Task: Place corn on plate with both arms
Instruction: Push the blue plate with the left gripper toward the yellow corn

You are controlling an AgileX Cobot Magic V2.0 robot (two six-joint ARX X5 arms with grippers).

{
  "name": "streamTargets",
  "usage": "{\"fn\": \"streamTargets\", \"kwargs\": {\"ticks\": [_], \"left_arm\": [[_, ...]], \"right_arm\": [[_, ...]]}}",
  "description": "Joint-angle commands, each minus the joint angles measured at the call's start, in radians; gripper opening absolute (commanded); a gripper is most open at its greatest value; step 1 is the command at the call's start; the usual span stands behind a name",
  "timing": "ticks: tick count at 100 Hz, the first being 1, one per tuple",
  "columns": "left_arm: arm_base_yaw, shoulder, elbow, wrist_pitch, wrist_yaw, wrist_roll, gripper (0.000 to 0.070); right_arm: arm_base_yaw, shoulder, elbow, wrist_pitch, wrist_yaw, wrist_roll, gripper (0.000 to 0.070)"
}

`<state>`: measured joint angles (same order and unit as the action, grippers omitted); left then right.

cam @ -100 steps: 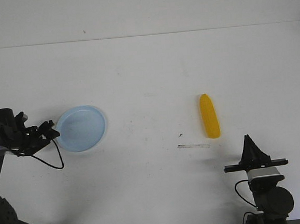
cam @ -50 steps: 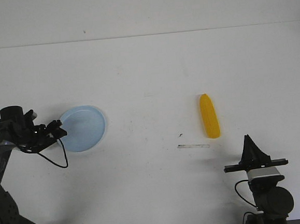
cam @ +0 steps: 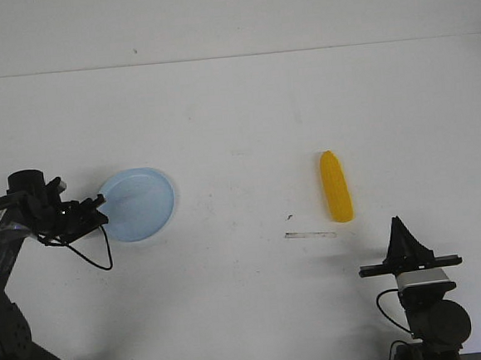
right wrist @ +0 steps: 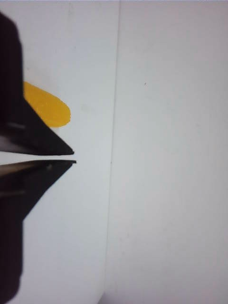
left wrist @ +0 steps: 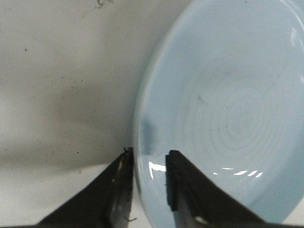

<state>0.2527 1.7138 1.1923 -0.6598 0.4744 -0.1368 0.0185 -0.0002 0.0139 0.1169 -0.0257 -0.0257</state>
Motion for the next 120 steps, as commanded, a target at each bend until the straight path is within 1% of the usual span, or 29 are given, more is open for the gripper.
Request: {"fn": "streamTargets", "kwargs": {"ticks": [1, 25, 43, 56, 85, 101, 120], "left_arm": [[0.003, 0.019, 0.016, -0.008, 0.005, 0.015, 0.0000], [0.000, 0.018, 0.016, -0.034, 0.005, 0.013, 0.0000], [-0.032, -0.008, 0.016, -0.047, 0.005, 0.011, 0.0000], [-0.072, -0.041, 0.016, -0.046, 0.005, -0.022, 0.0000], [-0.247, -0.060, 0.016, -0.036, 0.006, -0.045, 0.0000], [-0.354, -0.060, 0.016, 0.021, 0.006, -0.115, 0.0000], [-0.475, -0.060, 0.016, 0.089, 0.006, -0.175, 0.0000]], "right_arm": [[0.001, 0.001, -0.001, 0.009, 0.000, 0.002, 0.0016], [0.001, 0.001, -0.001, 0.009, 0.000, 0.002, 0.0016], [0.001, 0.001, -0.001, 0.009, 0.000, 0.002, 0.0016], [0.001, 0.001, -0.001, 0.009, 0.000, 0.002, 0.0016], [0.001, 0.001, -0.001, 0.009, 0.000, 0.002, 0.0016], [0.001, 0.001, -0.001, 0.009, 0.000, 0.002, 0.0016], [0.001, 0.001, -0.001, 0.009, 0.000, 0.002, 0.0016]]}}
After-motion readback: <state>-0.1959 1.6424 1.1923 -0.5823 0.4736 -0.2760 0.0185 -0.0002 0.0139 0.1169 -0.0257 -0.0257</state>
